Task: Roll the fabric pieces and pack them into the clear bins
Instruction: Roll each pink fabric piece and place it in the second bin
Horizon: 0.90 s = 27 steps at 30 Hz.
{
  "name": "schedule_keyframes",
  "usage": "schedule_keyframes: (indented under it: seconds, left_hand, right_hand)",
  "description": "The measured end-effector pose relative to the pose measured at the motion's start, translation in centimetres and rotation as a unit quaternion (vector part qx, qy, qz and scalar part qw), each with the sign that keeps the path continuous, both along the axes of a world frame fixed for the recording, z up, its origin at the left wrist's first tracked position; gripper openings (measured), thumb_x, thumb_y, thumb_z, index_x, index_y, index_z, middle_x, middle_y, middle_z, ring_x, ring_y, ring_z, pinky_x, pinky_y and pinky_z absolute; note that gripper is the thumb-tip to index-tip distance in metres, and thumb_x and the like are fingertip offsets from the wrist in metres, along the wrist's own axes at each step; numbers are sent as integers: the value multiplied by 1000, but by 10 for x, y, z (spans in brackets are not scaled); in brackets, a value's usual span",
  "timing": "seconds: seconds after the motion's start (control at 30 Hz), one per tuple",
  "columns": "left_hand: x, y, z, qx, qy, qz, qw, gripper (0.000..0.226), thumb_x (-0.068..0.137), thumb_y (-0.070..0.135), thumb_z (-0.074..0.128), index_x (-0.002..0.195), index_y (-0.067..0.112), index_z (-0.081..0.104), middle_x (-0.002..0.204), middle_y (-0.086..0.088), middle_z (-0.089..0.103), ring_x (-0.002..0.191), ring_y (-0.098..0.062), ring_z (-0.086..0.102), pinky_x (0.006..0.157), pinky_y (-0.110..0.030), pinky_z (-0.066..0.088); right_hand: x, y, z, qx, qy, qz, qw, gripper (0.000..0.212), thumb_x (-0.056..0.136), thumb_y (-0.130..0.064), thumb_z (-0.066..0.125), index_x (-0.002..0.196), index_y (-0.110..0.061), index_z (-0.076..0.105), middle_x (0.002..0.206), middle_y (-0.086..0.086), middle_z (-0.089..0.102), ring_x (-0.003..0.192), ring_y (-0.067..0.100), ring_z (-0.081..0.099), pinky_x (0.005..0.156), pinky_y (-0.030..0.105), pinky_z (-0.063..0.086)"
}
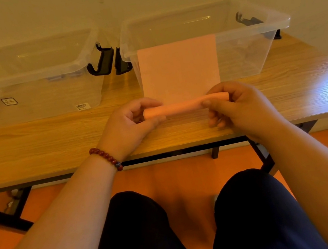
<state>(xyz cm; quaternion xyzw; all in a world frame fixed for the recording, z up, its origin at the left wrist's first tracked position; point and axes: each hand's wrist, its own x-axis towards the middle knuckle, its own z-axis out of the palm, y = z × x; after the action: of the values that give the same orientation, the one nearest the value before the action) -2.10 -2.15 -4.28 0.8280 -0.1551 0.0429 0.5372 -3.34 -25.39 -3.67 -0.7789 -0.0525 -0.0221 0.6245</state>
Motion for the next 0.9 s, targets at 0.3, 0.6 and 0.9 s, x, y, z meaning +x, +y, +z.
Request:
schedule_keyframes:
  seconds: [0.3, 0.6, 0.9]
  left_hand:
    - [-2, -2, 1, 3, 0, 0, 1000, 16, 86, 23, 65, 91, 38, 63, 76, 18, 68, 72, 7, 62, 65, -8, 48]
    - [-3, -2, 3, -3, 2, -2, 1000, 14, 89, 22, 62, 89, 36, 63, 68, 22, 67, 66, 5, 62, 62, -7, 48]
    - [-2, -2, 2, 4, 5, -2, 1000, 24, 83, 20, 69, 93, 40, 61, 79, 21, 67, 71, 7, 61, 65, -9, 49]
  right_hand:
    - [-1, -1, 1, -8, 9, 6, 1000, 13, 85, -17, 71, 95, -21, 66, 77, 3, 70, 68, 16, 68, 59, 24, 55]
    - [-1, 1, 2, -2, 14, 5, 1000, 13, 84, -24, 71, 96, -24, 68, 81, 4, 73, 70, 16, 70, 60, 25, 56]
    - [1, 3, 0, -17, 11, -12, 1000, 11, 91, -24, 65, 92, -13, 69, 73, 6, 69, 65, 16, 66, 53, 19, 52]
